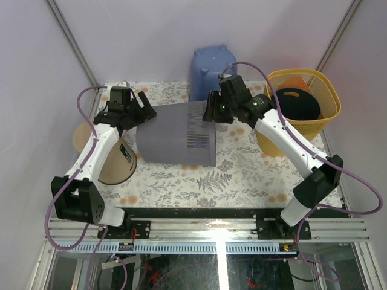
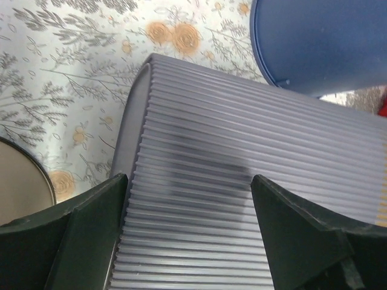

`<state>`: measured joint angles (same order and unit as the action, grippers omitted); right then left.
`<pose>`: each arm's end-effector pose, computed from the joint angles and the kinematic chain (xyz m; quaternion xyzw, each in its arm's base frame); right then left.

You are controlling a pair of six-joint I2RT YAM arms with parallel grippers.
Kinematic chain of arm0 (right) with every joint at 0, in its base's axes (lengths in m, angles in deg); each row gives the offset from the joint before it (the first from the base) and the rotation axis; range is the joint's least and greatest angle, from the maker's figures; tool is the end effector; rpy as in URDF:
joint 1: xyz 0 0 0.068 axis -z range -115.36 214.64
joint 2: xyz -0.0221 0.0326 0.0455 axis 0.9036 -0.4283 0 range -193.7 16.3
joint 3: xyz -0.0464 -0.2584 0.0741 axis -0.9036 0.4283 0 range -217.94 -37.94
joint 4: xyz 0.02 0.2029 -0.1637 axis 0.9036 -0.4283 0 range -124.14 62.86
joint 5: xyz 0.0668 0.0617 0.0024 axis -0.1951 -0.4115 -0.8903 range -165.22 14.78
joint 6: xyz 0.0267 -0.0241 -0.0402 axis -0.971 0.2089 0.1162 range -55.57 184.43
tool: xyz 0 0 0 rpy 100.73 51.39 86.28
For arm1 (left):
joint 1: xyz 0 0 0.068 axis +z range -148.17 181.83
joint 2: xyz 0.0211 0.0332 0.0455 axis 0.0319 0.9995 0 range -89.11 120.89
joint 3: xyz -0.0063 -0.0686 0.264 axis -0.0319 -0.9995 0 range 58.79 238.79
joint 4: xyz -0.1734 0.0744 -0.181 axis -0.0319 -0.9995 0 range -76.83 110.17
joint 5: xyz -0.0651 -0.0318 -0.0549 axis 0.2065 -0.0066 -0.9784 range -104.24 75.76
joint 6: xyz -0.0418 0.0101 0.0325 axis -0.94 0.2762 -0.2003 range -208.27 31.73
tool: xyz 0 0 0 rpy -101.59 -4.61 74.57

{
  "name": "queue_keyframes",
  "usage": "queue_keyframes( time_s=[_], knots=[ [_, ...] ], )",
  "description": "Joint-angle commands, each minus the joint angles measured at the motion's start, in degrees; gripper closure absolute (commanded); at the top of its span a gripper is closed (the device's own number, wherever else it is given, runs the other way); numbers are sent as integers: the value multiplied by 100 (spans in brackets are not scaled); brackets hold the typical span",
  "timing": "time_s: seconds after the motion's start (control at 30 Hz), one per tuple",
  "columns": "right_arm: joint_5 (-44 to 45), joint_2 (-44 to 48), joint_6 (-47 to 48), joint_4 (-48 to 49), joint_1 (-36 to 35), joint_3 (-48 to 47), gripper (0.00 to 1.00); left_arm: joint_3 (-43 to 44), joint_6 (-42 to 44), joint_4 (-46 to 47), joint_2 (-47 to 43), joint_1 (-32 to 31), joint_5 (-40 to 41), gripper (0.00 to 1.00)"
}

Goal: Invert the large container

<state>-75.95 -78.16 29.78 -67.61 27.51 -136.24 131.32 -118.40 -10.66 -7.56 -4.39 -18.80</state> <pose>0.2939 0.2232 0.3877 -0.0221 0.8932 0.2679 0.3605 0.3145 -0.0370 0.3253 -0.1710 0.8889 -0.1663 0.3911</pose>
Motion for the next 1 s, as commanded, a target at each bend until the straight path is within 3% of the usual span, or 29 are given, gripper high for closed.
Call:
queue_keyframes(
  time_s=[0.0, 0.47, 0.77, 0.97],
  knots=[
    [-116, -1, 217, 109, 99, -382, 44, -156, -215, -21, -326, -264, -379, 19],
    [-138, -4, 41, -23, 1, -167, 44, -455, 157, -204, -481, -266, -196, 17],
    [41, -329, -55, -243, -312, -560, 44, -176, -2, -318, -709, -270, -387, 18],
    [-320, -202, -230, 167, -311, -261, 44, 109, -117, -432, -907, -308, -511, 19]
  ],
)
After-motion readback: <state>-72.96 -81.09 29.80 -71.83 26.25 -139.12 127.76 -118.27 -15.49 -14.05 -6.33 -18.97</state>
